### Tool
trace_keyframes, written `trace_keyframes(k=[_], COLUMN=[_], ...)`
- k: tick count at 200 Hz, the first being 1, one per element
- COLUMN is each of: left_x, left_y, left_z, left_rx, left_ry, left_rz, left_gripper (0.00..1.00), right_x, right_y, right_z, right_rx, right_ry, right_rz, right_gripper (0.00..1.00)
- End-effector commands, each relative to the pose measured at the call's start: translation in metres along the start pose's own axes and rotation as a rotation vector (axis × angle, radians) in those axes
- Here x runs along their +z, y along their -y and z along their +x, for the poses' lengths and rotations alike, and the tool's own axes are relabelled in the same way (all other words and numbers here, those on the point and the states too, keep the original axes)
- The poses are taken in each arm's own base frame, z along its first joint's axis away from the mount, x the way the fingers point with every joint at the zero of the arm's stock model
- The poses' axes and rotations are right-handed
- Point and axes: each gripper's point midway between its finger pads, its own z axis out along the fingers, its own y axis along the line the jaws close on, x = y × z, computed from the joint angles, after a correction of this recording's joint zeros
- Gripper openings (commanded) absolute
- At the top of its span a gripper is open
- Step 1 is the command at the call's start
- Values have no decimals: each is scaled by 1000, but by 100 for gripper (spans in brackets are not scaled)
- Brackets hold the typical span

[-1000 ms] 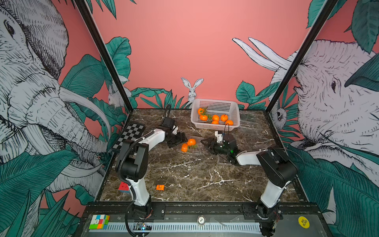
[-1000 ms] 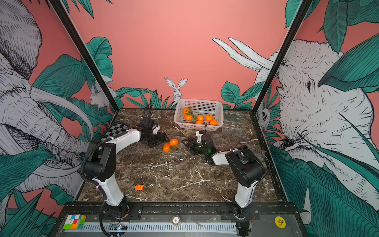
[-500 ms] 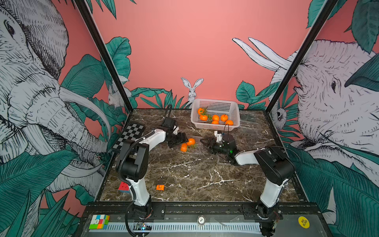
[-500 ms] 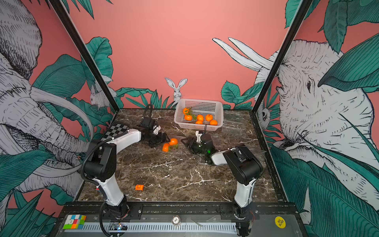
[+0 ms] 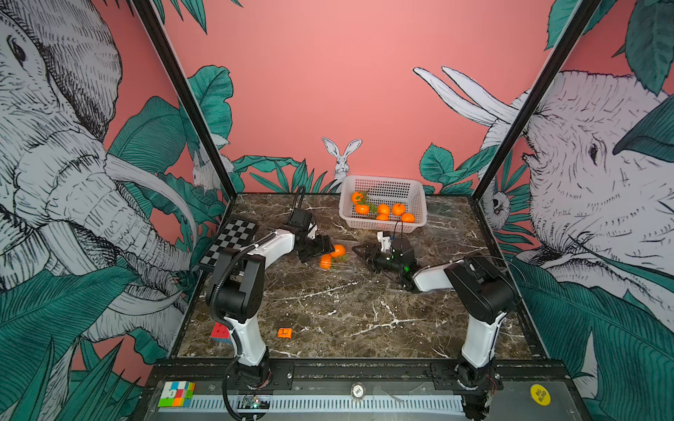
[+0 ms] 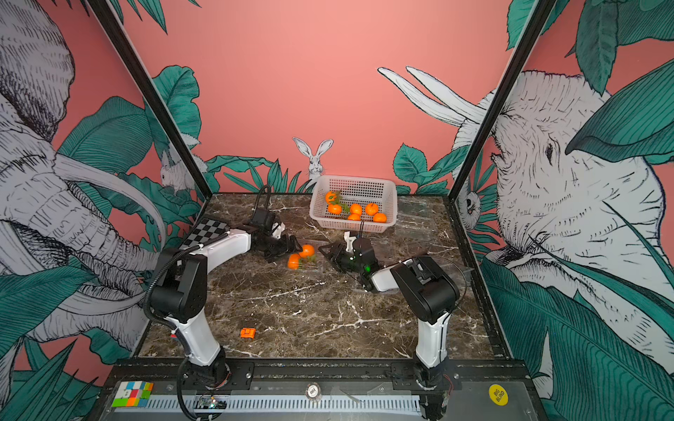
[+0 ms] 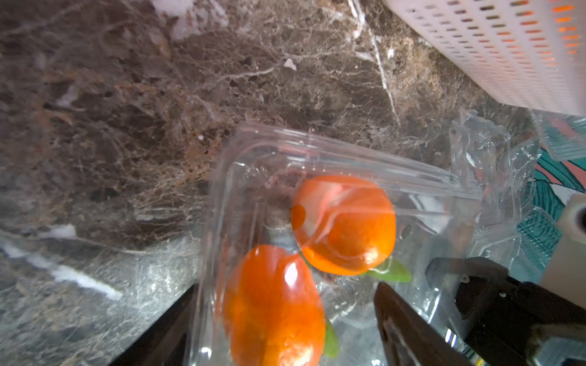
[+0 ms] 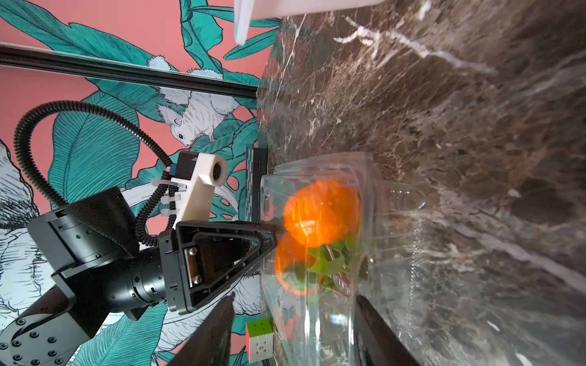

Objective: Take oranges out of containers
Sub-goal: Open the packing box at the center of the board.

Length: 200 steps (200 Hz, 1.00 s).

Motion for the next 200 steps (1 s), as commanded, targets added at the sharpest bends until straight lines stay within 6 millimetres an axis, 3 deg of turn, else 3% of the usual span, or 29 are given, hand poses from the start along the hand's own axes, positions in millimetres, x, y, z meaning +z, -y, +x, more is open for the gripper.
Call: trace_keyframes(k=[1,84,200], left_x=[6,9,7], left_y=[14,17,55], left_z=[12,14,3], left_rx=[-9,-34,-145], left_ry=[-29,-22,54], left_rz=[56,80,286], left_gripper=[84,84,86], right_x=[9,17,37], right_y=[-38,-50,-70], right_z=[14,22,46], right_rx=[-52,-38,-1], right_ry=[-49,-70,-157], right_rz=[-131,-208,-294], right_gripper=[57,56,56])
